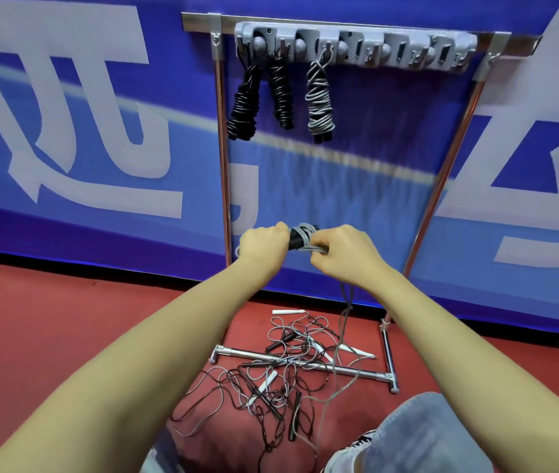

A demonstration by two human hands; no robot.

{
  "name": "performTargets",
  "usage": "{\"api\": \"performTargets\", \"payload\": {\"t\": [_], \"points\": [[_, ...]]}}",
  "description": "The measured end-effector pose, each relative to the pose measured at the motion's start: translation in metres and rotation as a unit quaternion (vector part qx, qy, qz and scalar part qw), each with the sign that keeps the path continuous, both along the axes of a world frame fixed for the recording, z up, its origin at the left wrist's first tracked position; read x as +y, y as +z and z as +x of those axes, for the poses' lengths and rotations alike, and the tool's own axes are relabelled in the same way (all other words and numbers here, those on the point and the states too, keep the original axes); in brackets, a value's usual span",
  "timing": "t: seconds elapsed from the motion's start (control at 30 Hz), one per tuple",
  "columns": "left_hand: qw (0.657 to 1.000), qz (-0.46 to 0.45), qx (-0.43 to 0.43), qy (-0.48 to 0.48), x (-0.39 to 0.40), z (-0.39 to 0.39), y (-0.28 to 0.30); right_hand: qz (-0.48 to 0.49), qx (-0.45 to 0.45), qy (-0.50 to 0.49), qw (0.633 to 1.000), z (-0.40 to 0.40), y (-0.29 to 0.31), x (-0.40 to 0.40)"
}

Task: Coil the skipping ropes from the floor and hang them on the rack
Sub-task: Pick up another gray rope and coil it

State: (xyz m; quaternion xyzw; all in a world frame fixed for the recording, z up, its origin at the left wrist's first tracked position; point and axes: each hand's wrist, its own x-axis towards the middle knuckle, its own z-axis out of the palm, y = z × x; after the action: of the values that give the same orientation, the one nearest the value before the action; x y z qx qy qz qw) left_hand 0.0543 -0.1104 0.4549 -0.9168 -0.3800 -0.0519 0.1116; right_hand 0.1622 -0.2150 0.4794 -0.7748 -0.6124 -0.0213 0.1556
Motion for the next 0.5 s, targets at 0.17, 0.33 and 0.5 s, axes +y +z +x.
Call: {"api": "performTargets", "payload": {"t": [0.17, 0.33, 0.5], "points": [[0.990, 0.068, 0.088, -0.085, 0.008, -0.006, 0.006, 0.067, -0.039, -0.021, 0.997, -0.003, 0.006, 0.010], [0.972, 0.101, 0.131, -0.166, 0.008, -0.012, 0.005, 0.113, 0.151, -0.123, 0.974, 0.006, 0.004, 0.027], [0.909, 0.205, -0.040, -0.361, 0.019, -0.022, -0.005, 0.086, 0.177, -0.158, 0.968, 0.020, -0.003, 0.027]]}}
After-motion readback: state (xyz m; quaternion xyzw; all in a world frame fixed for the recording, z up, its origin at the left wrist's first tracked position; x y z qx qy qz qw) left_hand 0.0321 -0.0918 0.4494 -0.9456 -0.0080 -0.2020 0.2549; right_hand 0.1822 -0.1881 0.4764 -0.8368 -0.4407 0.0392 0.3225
